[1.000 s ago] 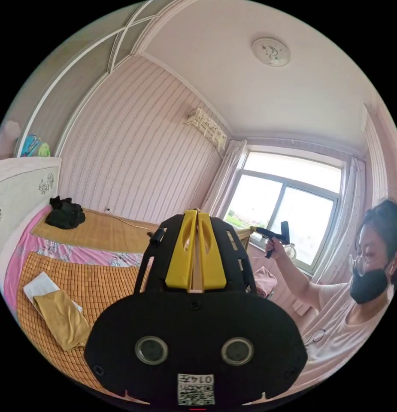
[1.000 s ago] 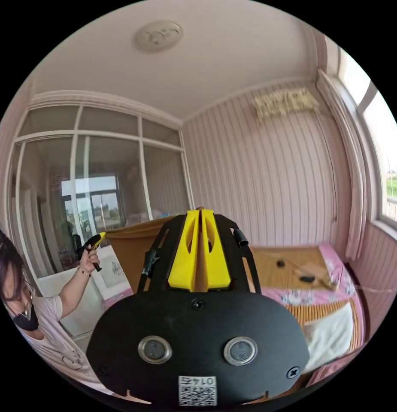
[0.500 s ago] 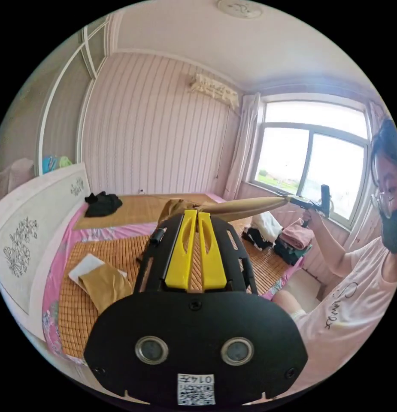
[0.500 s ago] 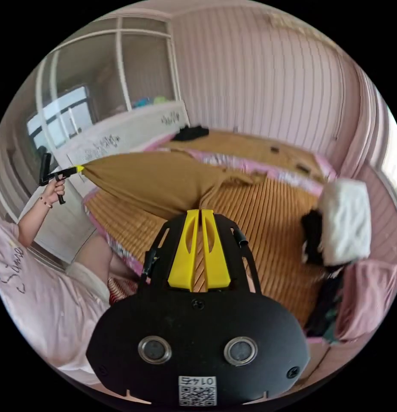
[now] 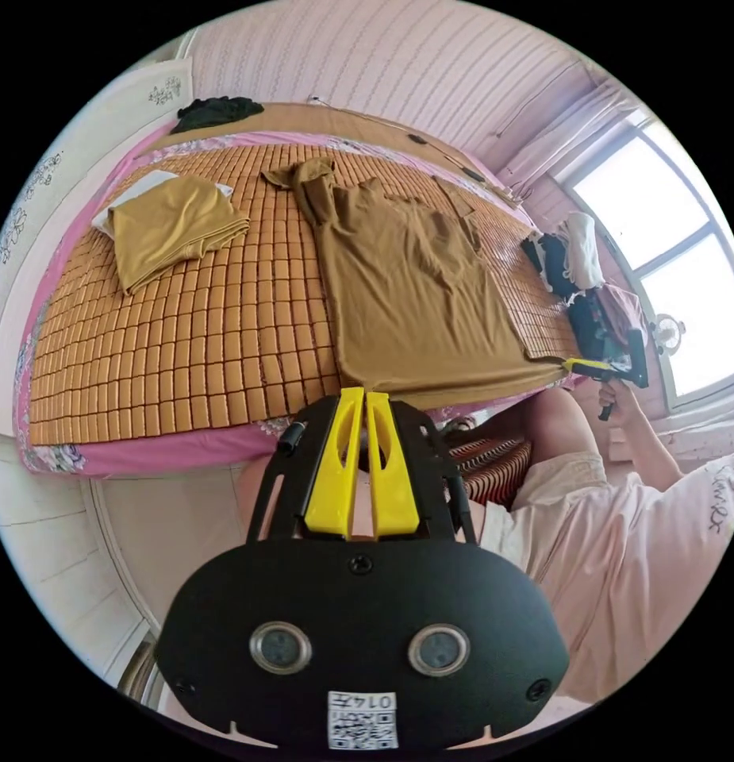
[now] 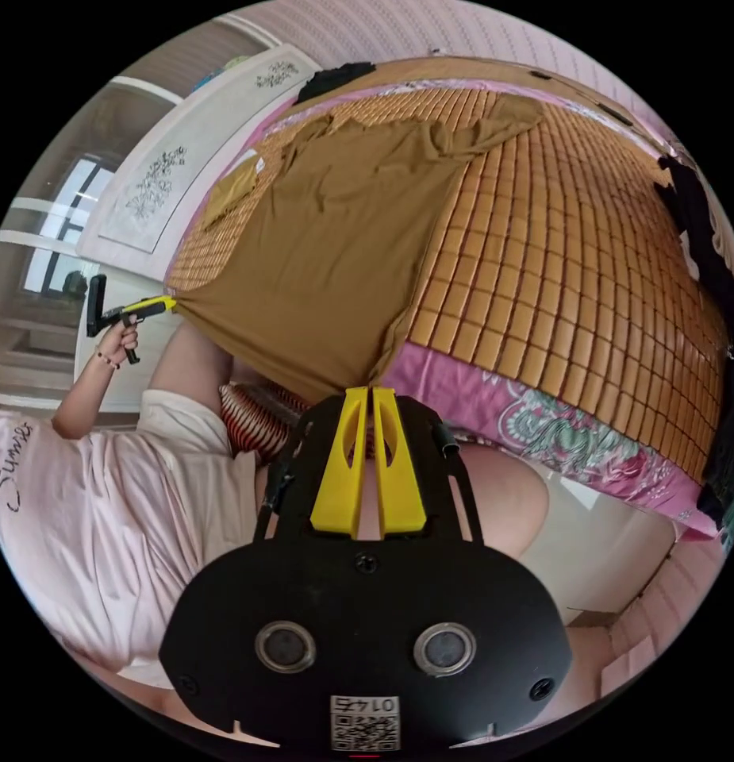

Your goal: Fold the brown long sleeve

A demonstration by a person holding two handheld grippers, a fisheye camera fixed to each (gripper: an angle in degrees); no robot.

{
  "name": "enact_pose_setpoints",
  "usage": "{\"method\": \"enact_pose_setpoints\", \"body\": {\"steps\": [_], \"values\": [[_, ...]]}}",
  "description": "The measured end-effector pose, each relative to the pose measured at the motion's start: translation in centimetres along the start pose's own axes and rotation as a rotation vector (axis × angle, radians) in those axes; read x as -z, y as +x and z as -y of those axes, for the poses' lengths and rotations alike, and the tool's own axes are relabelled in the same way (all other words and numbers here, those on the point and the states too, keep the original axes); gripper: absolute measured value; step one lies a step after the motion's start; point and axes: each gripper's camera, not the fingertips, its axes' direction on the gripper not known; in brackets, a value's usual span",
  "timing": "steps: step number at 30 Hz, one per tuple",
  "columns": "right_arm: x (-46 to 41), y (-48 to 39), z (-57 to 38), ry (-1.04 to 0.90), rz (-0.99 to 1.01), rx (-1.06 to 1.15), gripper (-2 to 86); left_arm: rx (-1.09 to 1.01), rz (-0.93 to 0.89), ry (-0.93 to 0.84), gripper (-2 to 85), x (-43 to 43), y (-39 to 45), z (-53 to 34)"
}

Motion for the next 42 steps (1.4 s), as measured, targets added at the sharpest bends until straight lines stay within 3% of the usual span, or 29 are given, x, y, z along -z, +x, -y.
{"method": "enact_pose_setpoints", "body": {"steps": [6, 12, 15, 20, 30, 35, 42], "values": [[-1.2, 0.5, 0.2, -0.083, -0.105, -0.032, 4.2, -0.003, 0.029, -0.111, 3.8, -5.1, -1.5, -0.1], [2.4, 3.1, 1.3, 0.080, -0.152, -0.051, 6.6, -0.014, 0.099, -0.078, 6.5, -3.8, -3.1, 3.4], [3.9, 5.4, 3.9, 0.203, -0.168, -0.064, 7.6, -0.128, 0.149, -0.061, 6.6, -4.9, -1.8, 9.2], [5.3, 9.6, 12.3, 0.307, -0.237, -0.041, 7.8, -0.332, 0.071, 0.007, 6.8, -12.8, 2.7, 22.8], [4.3, 17.6, 32.3, 0.344, -0.290, -0.128, 11.0, -0.425, -0.012, -0.053, 7.7, -30.5, 8.6, 41.4], [1.8, 21.5, 36.5, 0.330, -0.201, -0.247, 10.7, -0.448, 0.038, -0.102, 7.8, -37.5, 8.9, 45.0], [0.3, 22.5, 32.9, 0.398, -0.036, -0.232, 1.0, -0.491, 0.049, -0.097, 7.5, -41.9, 6.7, 44.7]]}}
